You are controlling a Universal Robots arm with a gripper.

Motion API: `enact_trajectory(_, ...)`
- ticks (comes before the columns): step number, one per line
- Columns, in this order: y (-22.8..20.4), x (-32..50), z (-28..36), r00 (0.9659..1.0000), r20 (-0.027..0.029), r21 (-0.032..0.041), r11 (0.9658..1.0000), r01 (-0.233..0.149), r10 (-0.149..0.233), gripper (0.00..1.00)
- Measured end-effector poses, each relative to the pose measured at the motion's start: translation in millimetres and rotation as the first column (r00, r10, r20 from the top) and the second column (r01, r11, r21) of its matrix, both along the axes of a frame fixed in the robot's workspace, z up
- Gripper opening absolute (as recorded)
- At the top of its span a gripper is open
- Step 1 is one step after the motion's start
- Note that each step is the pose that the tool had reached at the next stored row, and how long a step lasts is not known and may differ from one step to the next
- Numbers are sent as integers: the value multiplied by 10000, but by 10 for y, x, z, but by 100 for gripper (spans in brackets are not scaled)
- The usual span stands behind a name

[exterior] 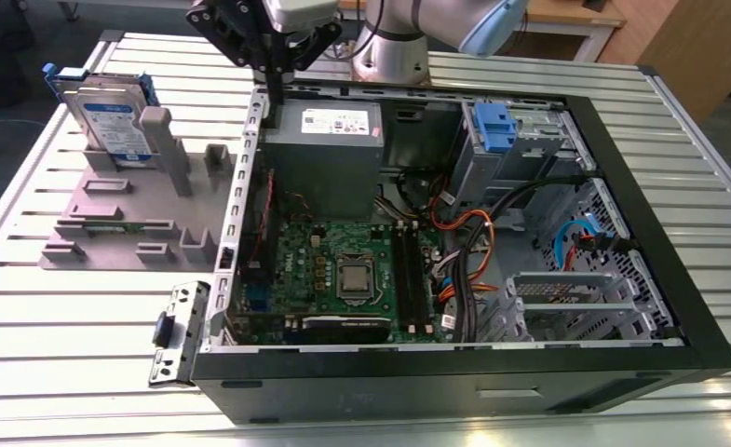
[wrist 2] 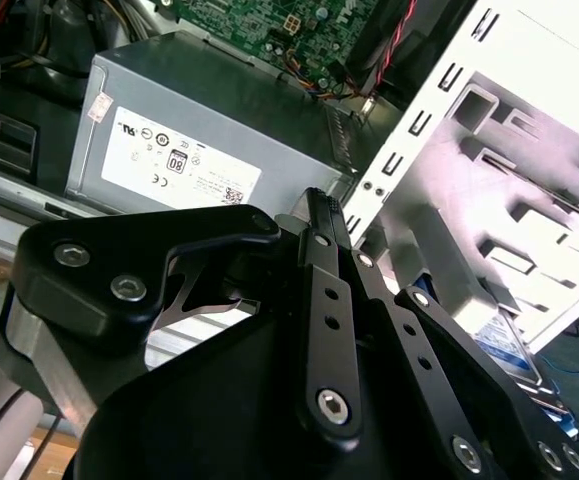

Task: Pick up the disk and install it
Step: 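Reach for the disk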

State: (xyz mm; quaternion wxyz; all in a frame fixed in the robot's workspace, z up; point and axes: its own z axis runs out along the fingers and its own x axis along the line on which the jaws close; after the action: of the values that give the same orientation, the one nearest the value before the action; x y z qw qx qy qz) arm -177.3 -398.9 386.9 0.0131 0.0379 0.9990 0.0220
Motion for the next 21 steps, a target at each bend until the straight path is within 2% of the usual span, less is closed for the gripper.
enact_trajectory(21, 0, -42, -7, 10000, 0, 1, 10000, 0, 0, 10)
